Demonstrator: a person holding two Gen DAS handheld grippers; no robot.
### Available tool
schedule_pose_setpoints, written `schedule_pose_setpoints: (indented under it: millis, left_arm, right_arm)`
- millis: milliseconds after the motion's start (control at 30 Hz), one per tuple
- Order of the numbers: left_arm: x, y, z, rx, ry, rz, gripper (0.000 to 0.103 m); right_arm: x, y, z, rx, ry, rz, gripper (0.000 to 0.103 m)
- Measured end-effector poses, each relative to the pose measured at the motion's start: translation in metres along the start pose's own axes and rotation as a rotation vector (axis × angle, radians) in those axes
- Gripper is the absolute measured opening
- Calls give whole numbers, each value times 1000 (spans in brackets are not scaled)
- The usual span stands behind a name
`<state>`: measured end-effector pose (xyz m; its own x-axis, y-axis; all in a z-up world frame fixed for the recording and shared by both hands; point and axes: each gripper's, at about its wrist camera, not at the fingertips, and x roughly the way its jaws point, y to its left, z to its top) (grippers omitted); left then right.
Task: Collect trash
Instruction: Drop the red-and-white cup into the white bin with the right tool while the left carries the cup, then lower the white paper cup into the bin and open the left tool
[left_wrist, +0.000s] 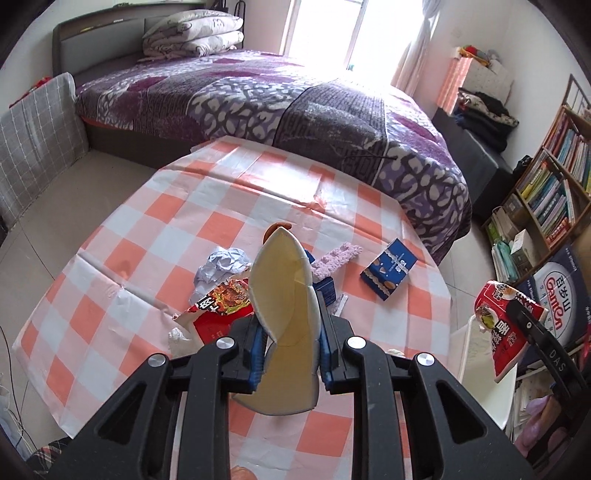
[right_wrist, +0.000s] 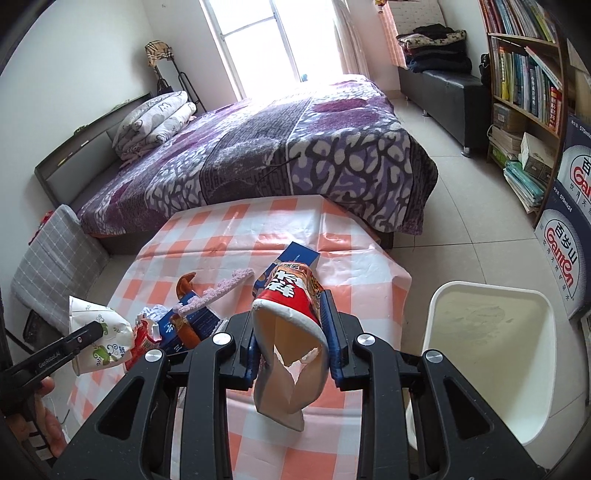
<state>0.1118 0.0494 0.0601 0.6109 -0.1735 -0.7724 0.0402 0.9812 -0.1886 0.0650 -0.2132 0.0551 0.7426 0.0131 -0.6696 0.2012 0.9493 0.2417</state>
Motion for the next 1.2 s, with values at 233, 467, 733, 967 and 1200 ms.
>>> schedule_pose_setpoints:
  millis: [233, 467, 733, 967, 1200]
  left_arm:
    - [-11, -34, -13, -8, -68, -35, 23]
    - [-5, -73, -30, 29, -61, -67, 23]
    - [9, -116, -42, 92, -26, -100, 24]
    - [26, -159, -51, 151, 28, -158, 24]
    - [45, -203, -60, 197, 94, -223, 24]
  right_arm:
    - [-21, -33, -2, 41, -78, -100, 29]
    - [-20, -81, -8, 152, -55, -127, 30]
    - [-12, -135, -19, 290, -20, -164, 34]
    - [-16, -179, -30, 426, -14, -273, 70]
    - [-32, -210, -35, 480, -55, -395, 81]
